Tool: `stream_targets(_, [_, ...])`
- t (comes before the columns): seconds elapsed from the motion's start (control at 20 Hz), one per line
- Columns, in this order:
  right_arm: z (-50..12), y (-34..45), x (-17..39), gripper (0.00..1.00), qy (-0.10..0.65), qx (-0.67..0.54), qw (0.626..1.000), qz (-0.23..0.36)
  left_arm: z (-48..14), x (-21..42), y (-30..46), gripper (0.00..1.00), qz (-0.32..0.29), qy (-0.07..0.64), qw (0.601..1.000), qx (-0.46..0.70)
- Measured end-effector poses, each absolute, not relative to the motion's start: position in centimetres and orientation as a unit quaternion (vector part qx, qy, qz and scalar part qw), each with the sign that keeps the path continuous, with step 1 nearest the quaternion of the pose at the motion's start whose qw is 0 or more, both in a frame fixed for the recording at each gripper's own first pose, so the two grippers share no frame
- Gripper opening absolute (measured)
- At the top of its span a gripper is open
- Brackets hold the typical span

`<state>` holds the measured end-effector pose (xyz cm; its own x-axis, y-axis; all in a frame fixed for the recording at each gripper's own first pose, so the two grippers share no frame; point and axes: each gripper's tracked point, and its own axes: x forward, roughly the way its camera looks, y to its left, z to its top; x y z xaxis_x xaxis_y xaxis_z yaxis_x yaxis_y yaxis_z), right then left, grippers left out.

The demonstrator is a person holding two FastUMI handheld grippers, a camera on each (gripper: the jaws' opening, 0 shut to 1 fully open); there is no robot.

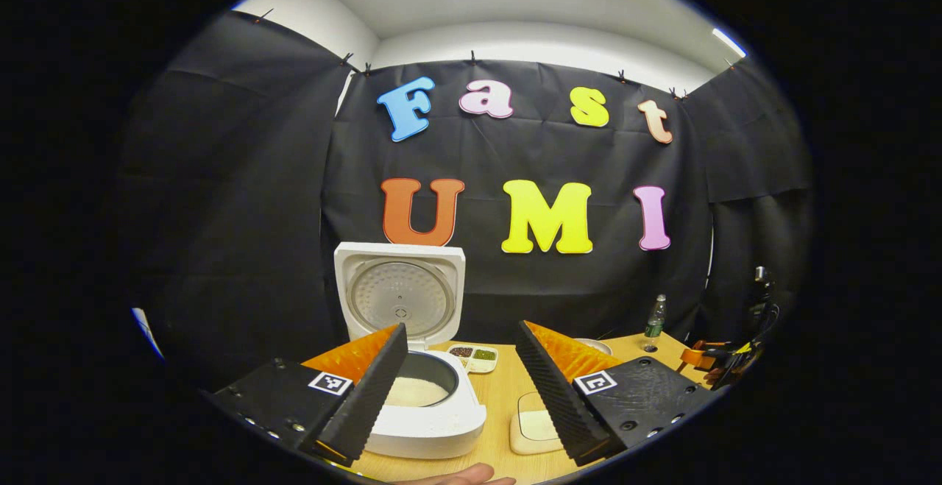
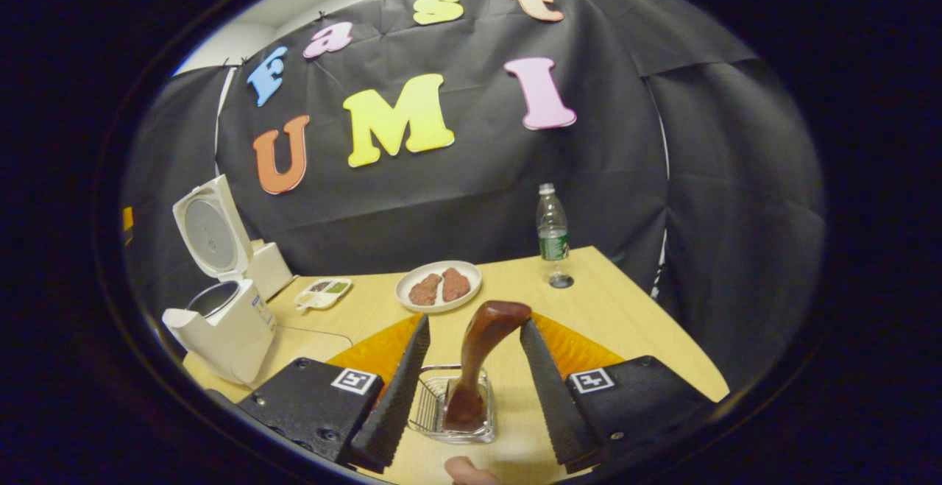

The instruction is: Close the left gripper, press the button to open the rice cooker; take a wooden spoon from the chopstick holder with the right hand, scoop a spoonful of rice and pour it into the rice cooker, then put the wooden spoon back into the chopstick holder.

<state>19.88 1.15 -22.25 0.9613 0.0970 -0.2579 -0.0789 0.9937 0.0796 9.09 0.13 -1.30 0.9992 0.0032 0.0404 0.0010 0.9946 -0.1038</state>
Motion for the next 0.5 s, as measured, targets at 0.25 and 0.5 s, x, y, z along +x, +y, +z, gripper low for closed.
stream_targets(0.25, [-16.8, 0.2, 16.3, 1.0, 0.062, 0.0, 0.998, 0.026, 0.5, 11.4, 3.2, 0.94, 0.017, -0.023, 0.999, -0.042])
stream_targets(0.5, [-14.4, 1.3, 12.7, 1.0, 0.066, 0.005, 0.996, 0.056, 3.0, 14.2, 6.5, 0.94, 0.025, -0.026, 0.998, -0.055])
